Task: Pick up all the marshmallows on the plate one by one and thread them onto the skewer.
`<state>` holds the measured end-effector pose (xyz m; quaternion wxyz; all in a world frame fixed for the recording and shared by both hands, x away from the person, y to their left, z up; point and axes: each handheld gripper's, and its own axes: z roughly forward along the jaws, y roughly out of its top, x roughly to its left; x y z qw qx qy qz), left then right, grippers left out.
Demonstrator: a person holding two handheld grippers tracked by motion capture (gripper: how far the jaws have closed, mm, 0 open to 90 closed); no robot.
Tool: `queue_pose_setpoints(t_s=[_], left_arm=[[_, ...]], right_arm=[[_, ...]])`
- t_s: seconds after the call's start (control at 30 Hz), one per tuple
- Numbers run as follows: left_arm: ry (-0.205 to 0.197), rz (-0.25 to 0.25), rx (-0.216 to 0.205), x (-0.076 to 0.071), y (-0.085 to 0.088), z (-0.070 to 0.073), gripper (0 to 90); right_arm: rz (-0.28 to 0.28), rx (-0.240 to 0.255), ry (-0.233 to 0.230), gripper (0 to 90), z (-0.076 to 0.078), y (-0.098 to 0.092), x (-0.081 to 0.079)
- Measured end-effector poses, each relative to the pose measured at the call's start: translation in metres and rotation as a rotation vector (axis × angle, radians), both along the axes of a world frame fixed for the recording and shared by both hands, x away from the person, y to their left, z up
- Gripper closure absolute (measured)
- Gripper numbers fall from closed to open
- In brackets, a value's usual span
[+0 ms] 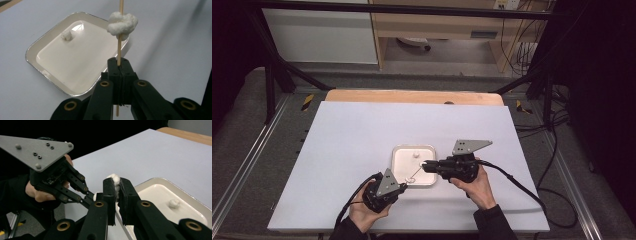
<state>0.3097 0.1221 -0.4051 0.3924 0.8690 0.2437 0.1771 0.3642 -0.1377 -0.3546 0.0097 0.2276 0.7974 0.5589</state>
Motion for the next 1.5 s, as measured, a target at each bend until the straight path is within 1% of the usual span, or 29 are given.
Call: queue_pose_setpoints(t_s=[0.1,0.17,0.2,0.27,0.3,0.33,0.37,0.43,0.53,0.57,0.63,0.67,0.7,0.73,0.77,0.83,0.87,0.93,0.97,1.0,1.03,1.07,1.13,1.2,1.23,1.27,1.37,1.47,1.5], left_arm=[[-0.006,0.003,0.003,0.0005,0.0011,0.0014,89.4],[-0.016,0.0,0.017,-0.0006,-0.0003,0.0016,89.3],[-0.014,-0.004,0.021,-0.0007,-0.0008,0.0017,89.3],[-0.016,-0.003,0.016,-0.0012,-0.0003,0.0023,89.3],[-0.013,-0.007,0.022,-0.001,-0.0006,0.0023,89.3],[-0.027,-0.004,0.029,-0.0014,-0.0008,0.002,89.3],[-0.021,-0.007,0.029,-0.0011,-0.0009,0.0017,89.3],[-0.023,-0.005,0.037,-0.0009,-0.0008,0.0016,89.4],[-0.018,-0.005,0.035,-0.0004,-0.0007,0.0003,89.3],[-0.023,-0.004,0.038,-0.0006,-0.0007,0.0004,89.4],[-0.024,-0.009,0.038,-0.0009,-0.0005,0.0007,89.4],[-0.038,-0.009,0.039,-0.002,-0.0003,0.0009,89.4],[-0.034,-0.011,0.038,-0.0021,-0.0002,0.0015,89.4],[-0.038,-0.01,0.04,-0.0022,-0.0004,0.002,89.4],[-0.052,-0.009,0.035,-0.0028,0.0,0.0025,89.4],[-0.048,-0.012,0.037,-0.0033,-0.0006,0.0029,89.4],[-0.048,-0.014,0.031,-0.0037,-0.0007,0.0025,89.4],[-0.052,-0.016,0.042,-0.0043,-0.0018,0.0024,89.4],[-0.045,-0.019,0.034,-0.004,-0.0021,0.0023,89.4],[-0.05,-0.016,0.036,-0.0043,-0.0022,0.0023,89.4],[-0.048,-0.017,0.026,-0.0042,-0.0013,0.0028,89.4],[-0.044,-0.018,0.024,-0.004,-0.0012,0.0032,89.4],[-0.05,-0.019,0.029,-0.0045,-0.0012,0.0033,89.4],[-0.053,-0.02,0.035,-0.0047,-0.0019,0.0024,89.4],[-0.048,-0.023,0.033,-0.0045,-0.0024,0.0023,89.4],[-0.052,-0.024,0.033,-0.0047,-0.0031,0.0027,89.4],[-0.057,-0.029,0.036,-0.0054,-0.0028,0.0031,89.4],[-0.052,-0.029,0.036,-0.005,-0.0027,0.0031,89.4],[-0.057,-0.027,0.038,-0.0053,-0.0027,0.003,89.4]], right_arm=[[-0.001,-0.014,-0.006,84.7,-0.0003,-0.0005,-0.0011],[0.0,-0.022,-0.002,84.7,-0.0002,-0.0008,-0.0012],[0.0,-0.02,0.002,84.8,-0.0003,-0.0008,-0.001],[0.008,-0.021,0.002,84.8,-0.0001,-0.001,-0.0014],[0.012,-0.023,0.004,84.8,0.0002,-0.0013,-0.0018],[0.011,-0.026,0.004,84.8,-0.0002,-0.0011,-0.0021],[0.009,-0.03,0.003,84.8,-0.0008,-0.001,-0.0019],[0.014,-0.036,0.012,84.8,-0.0016,-0.0008,-0.0013],[0.02,-0.029,0.02,84.8,-0.0031,0.0,-0.001],[0.021,-0.027,0.019,84.8,-0.0036,0.0004,-0.0012],[0.023,-0.011,0.021,84.8,-0.0044,0.0009,-0.0015],[0.027,-0.009,0.023,84.8,-0.0046,0.0011,-0.0016],[0.026,-0.005,0.023,84.8,-0.0047,0.001,-0.0018],[0.03,-0.005,0.02,84.8,-0.0044,0.0007,-0.002],[0.029,-0.001,0.021,84.8,-0.0044,0.0007,-0.0021],[0.037,0.017,0.027,84.8,-0.004,0.0,-0.0023],[0.036,0.017,0.026,84.8,-0.0044,0.0002,-0.0026],[0.037,0.019,0.026,84.9,-0.0052,0.0002,-0.0029],[0.036,0.024,0.025,84.9,-0.0056,0.0001,-0.0032],[0.039,0.03,0.027,84.9,-0.006,-0.0001,-0.0033],[0.036,0.033,0.026,84.9,-0.0065,0.0001,-0.0031],[0.033,0.04,0.025,84.9,-0.007,-0.0001,-0.0032],[0.035,0.048,0.028,84.9,-0.0077,0.0002,-0.0028],[0.042,0.049,0.034,84.9,-0.0081,0.0005,-0.0025],[0.042,0.045,0.033,85.0,-0.0081,0.0005,-0.0028],[0.042,0.045,0.035,85.0,-0.0081,0.0005,-0.003],[0.047,0.061,0.036,85.0,-0.008,0.0008,-0.0034],[0.049,0.056,0.037,85.0,-0.009,0.0011,-0.0035],[0.049,0.055,0.038,85.0,-0.0092,0.0011,-0.0035]])
